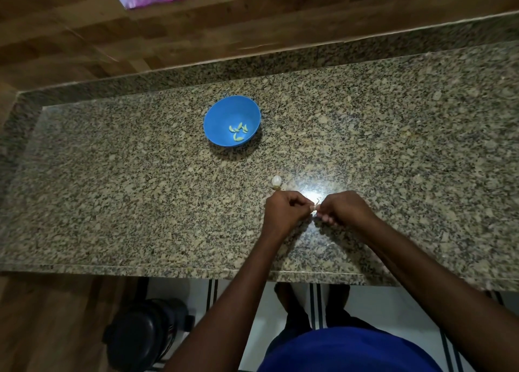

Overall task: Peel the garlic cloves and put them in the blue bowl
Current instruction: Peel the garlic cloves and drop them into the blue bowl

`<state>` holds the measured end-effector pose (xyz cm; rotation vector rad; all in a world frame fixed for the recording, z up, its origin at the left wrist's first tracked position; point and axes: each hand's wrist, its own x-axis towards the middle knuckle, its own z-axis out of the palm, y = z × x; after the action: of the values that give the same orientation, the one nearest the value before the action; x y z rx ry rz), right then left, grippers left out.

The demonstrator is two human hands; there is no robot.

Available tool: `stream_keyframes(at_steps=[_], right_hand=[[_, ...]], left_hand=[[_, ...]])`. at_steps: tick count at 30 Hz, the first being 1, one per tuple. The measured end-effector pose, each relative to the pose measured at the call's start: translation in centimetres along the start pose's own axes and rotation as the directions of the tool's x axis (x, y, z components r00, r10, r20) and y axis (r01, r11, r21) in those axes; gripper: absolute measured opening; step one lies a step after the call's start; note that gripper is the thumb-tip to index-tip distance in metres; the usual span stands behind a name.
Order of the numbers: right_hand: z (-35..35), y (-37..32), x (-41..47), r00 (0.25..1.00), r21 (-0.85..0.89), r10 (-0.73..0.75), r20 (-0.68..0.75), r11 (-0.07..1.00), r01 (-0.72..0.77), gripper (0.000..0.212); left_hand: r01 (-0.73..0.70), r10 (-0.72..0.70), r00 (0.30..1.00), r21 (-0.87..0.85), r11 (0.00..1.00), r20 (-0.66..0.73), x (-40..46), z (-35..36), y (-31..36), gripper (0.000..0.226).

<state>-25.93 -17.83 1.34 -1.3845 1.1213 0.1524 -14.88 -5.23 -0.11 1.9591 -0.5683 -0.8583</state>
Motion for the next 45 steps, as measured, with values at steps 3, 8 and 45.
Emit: stream_keyframes(at_steps=[3, 8, 45], right_hand=[[0.7, 0.4, 0.0, 0.917, -0.439, -0.380, -0.120, 0.849, 0.294, 0.021], [0.8, 1.3, 0.0, 0.796, -0.538, -0.580, -0.170, 0.732, 0.418, 0.015], [0.8, 2.3, 1.2, 0.967, 0.227, -0.242, -0.079, 0.940, 0.254, 0.014]], left_hand=[[0.093, -0.094, 0.995, -0.026, 0.995, -0.030, 0.2, 0.3, 0.2, 0.002], [0.310, -0.321, 0.947, -0.345, 0.886, 0.027, 0.2, -0.1, 0.8, 0.006], [0.189, -0.186, 0.982, -0.248, 0.950, 0.036, 0.0, -1.1, -1.2, 0.004]])
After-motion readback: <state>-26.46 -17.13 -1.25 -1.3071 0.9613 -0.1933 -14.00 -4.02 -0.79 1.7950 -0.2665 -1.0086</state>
